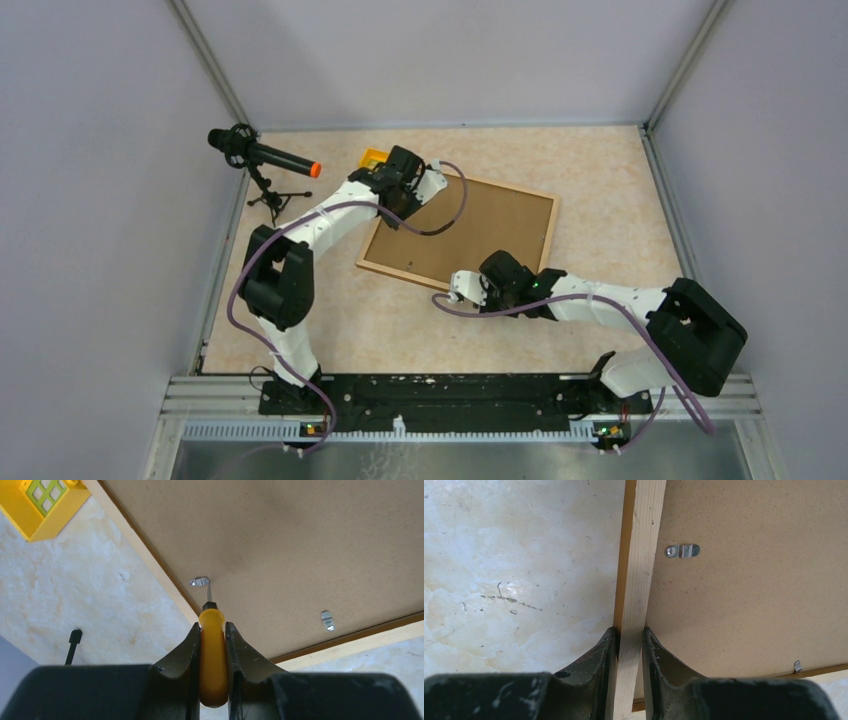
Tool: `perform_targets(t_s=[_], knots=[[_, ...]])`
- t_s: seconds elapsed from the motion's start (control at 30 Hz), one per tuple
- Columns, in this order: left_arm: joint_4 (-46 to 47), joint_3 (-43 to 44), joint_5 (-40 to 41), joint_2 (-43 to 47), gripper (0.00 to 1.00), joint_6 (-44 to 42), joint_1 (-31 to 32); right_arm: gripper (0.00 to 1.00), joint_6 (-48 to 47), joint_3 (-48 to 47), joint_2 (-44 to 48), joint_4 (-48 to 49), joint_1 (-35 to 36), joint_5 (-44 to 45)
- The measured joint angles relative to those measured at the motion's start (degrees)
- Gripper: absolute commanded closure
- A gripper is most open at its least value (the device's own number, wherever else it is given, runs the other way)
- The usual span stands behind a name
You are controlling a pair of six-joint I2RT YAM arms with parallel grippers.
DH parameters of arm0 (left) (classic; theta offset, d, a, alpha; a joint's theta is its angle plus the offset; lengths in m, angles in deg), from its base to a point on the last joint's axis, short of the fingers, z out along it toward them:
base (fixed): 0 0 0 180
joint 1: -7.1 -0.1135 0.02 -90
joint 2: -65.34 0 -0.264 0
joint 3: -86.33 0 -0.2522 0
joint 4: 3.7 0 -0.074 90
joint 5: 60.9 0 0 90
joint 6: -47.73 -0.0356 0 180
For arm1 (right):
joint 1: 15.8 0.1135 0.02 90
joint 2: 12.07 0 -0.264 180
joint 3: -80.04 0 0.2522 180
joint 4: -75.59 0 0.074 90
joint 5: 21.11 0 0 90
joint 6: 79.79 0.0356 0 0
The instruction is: Take the photo out of the frame
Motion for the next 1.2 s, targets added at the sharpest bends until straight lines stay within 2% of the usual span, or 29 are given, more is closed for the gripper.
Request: perform_targets(t_s=[0.27, 0.43, 0.5, 0.57, 0.63, 0.77, 0.9, 1.07, 1.2], knots=[[-0.6, 2.1, -7.6, 0.0, 1.0, 2.7, -0.1, 1.0, -0.9, 1.0, 1.1, 0.6, -0.9, -0.6], [-2.4, 3.8, -10.2, 0.0, 1.0, 3.7, 0.0, 1.0, -5.9, 2.7, 3.9, -1.2, -8.0, -1.4], [-2.6, 3.9, -10.6, 0.0, 1.0, 3.8, 0.1, 0.91, -8.8, 3.3, 5.2, -2.8, -12.2, -1.6], [-3.2, 3.9, -11.0, 0.0, 1.0, 3.9, 0.1, 0.73, -12.7, 3.9, 6.5, -4.7, -17.2, -1.9], [-3.8, 3.9, -11.3, 0.0, 1.0, 3.9, 0.1, 0.6, -16.1, 4.2, 7.3, -6.2, -21.6, -2.2], [-4.0, 3.9, -12.5, 0.0, 1.0, 4.2, 0.2, 0.49, -21.9, 3.3, 7.3, -8.1, -33.2, -2.8], [-4.0, 3.9, -13.2, 0.1, 1.0, 4.7, 0.3, 0.37, -22.7, -4.7, 3.2, -13.0, -43.1, -6.5], [-4.2, 3.9, -13.9, 0.1, 1.0, 5.0, 0.3, 0.31, -13.3, -20.4, -2.4, -16.6, -53.1, -15.5], [-4.3, 3.9, -14.2, 0.3, 1.0, 5.1, 0.3, 0.31, -2.4, -23.1, -2.9, -16.1, -56.0, -18.8]])
